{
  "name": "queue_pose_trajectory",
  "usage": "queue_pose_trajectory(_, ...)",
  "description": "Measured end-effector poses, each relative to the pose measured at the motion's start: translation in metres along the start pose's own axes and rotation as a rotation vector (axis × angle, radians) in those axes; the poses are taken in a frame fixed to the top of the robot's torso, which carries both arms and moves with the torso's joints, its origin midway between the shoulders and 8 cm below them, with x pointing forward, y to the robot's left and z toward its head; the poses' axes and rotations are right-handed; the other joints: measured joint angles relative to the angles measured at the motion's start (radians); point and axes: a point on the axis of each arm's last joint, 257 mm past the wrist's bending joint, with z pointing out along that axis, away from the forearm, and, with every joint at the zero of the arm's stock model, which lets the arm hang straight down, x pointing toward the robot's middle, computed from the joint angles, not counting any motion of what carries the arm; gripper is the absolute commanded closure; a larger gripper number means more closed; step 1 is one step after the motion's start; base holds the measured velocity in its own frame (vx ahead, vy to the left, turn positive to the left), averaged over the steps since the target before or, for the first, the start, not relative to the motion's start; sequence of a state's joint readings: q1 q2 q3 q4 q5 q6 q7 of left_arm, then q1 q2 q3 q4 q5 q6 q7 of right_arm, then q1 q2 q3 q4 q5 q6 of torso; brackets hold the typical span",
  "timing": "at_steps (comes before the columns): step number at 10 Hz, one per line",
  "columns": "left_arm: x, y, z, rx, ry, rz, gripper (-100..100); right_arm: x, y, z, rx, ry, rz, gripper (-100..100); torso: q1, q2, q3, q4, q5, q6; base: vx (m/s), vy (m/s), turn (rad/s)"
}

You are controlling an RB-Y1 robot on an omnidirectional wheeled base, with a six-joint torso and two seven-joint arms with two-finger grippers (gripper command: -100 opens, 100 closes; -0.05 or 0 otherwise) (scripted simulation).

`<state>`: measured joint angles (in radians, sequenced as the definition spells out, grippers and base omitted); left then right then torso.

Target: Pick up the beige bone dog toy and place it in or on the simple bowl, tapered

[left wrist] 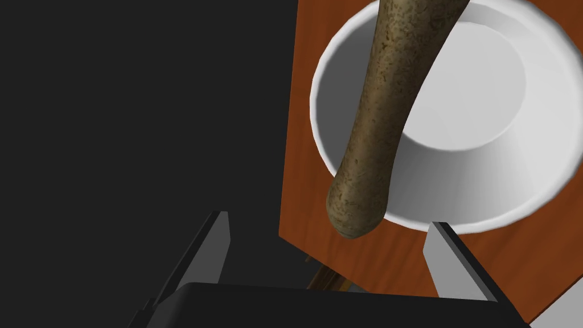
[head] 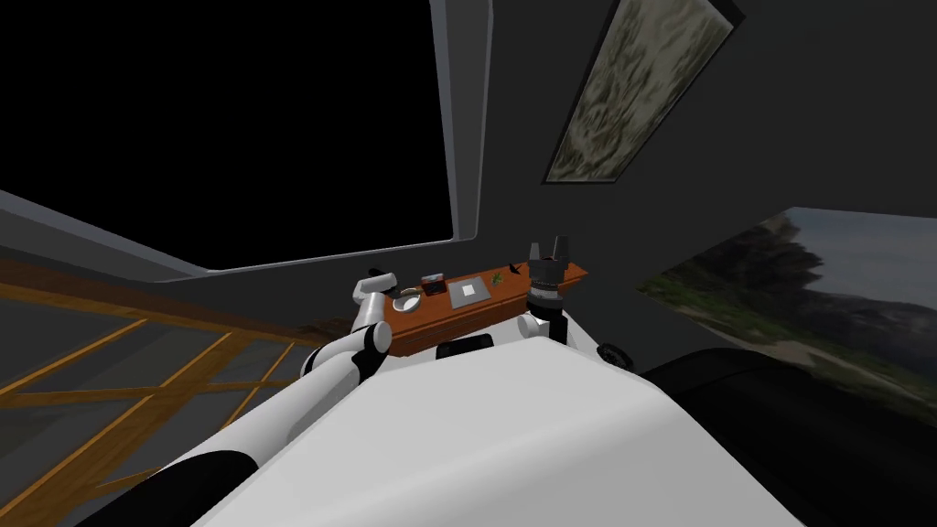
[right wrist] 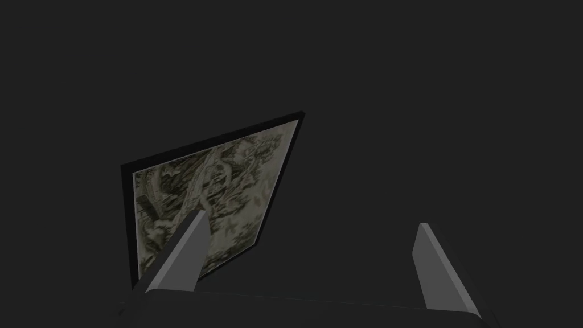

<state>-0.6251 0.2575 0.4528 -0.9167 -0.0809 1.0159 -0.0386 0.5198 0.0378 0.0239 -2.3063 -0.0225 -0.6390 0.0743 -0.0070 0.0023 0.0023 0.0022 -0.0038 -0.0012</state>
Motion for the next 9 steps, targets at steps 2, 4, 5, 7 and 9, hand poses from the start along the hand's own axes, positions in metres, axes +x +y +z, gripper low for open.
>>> queue_pose_trajectory(2,0.0000,-0.0082,-0.0054,0.000,0.016,0.024,-100,0.0000,0.0000,0.0000,0.000,0.000,0.000,0,-0.001,0.000,0.000,0.000,0.000,0.000,0.037,-0.081,0.139)
queue_pose_trajectory(4,-0.0001,-0.0130,-0.0093,0.000,0.025,0.041,0,0.0000,0.0000,0.0000,0.000,0.000,0.000,0,0.001,0.001,0.001,0.000,0.000,0.001,0.008,-0.024,0.010)
queue_pose_trajectory(5,0.0001,-0.0130,-0.0093,0.000,0.025,0.040,0,0.0000,0.0000,0.0000,0.000,0.000,0.000,0,0.003,0.002,0.001,0.000,0.001,0.000,0.000,0.000,0.000)
queue_pose_trajectory(7,0.0001,-0.0130,-0.0093,0.000,0.025,0.040,0,0.0000,0.0000,0.0000,0.000,0.000,0.000,0,0.004,0.002,0.001,0.000,0.001,0.000,0.000,0.000,0.000)
queue_pose_trajectory(9,0.0001,-0.0130,-0.0093,0.000,0.025,0.040,0,0.0000,0.0000,0.0000,0.000,0.000,0.000,0,0.004,0.002,0.001,0.000,0.001,0.000,0.000,0.000,0.000)
